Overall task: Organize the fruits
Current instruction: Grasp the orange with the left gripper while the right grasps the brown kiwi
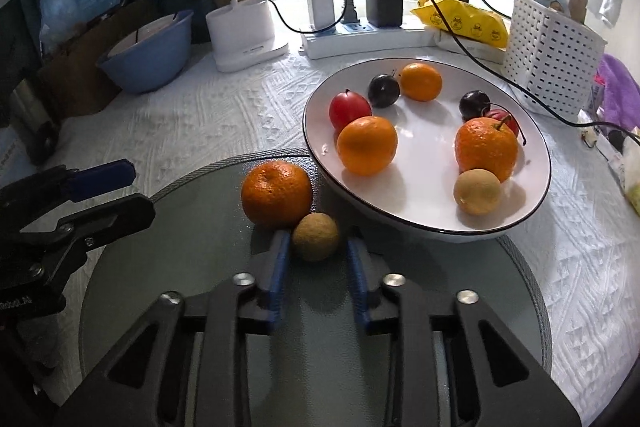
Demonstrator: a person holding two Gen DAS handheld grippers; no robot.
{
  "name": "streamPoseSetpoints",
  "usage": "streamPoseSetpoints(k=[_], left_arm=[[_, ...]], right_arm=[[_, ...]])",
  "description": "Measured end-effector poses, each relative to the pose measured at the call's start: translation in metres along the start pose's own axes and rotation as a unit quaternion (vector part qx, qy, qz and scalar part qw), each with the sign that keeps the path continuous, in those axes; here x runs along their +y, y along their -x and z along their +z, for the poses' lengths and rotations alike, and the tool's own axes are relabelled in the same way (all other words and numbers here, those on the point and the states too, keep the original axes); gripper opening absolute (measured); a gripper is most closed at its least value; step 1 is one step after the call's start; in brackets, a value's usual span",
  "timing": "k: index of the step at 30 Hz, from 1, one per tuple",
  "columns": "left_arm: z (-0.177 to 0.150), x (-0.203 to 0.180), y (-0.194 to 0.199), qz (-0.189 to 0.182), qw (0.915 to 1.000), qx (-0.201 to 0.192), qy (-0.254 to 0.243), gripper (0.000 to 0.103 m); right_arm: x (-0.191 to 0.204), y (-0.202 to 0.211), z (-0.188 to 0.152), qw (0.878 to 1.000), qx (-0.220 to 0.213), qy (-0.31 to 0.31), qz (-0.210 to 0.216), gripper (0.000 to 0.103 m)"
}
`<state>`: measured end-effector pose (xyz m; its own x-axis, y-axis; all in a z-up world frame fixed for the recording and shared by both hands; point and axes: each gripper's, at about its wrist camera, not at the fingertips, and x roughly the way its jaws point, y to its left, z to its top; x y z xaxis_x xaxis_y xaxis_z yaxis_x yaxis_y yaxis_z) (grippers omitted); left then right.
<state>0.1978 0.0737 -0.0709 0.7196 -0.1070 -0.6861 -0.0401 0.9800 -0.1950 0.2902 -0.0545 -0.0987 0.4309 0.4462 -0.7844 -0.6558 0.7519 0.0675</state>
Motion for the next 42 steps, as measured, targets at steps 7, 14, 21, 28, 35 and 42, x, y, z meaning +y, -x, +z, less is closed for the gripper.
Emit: streamPoseSetpoints(k=[7, 14, 21, 28, 35, 42], left_arm=[[0.003, -0.015, -0.010, -0.003, 0.9999, 0.010, -0.013, 0.053], [0.007, -0.033, -0.024, -0.009, 0.9990, 0.020, -0.039, 0.053], [0.014, -0.056, -0.041, 0.014, 0.9959, 0.026, -0.086, 0.053], [0.020, -0.060, -0.060, 0.024, 0.9950, 0.046, -0.085, 0.053], [0.025, -0.064, -0.065, 0.029, 0.9945, 0.042, -0.091, 0.048], [0.023, -0.063, -0.062, 0.015, 0.9954, 0.044, -0.084, 0.040]], right_arm=[[-0.003, 0.011, -0.009, 1.000, -0.006, 0.000, 0.007, 0.028], [-0.021, 0.030, -0.021, 1.000, -0.018, -0.015, -0.009, 0.028], [-0.049, 0.043, -0.032, 0.999, -0.026, -0.042, -0.022, 0.028], [-0.062, 0.047, -0.034, 0.998, -0.031, -0.052, -0.025, 0.028], [-0.070, 0.050, -0.035, 0.997, -0.035, -0.060, -0.028, 0.028], [-0.072, 0.054, -0.034, 0.997, -0.040, -0.061, -0.029, 0.028]])
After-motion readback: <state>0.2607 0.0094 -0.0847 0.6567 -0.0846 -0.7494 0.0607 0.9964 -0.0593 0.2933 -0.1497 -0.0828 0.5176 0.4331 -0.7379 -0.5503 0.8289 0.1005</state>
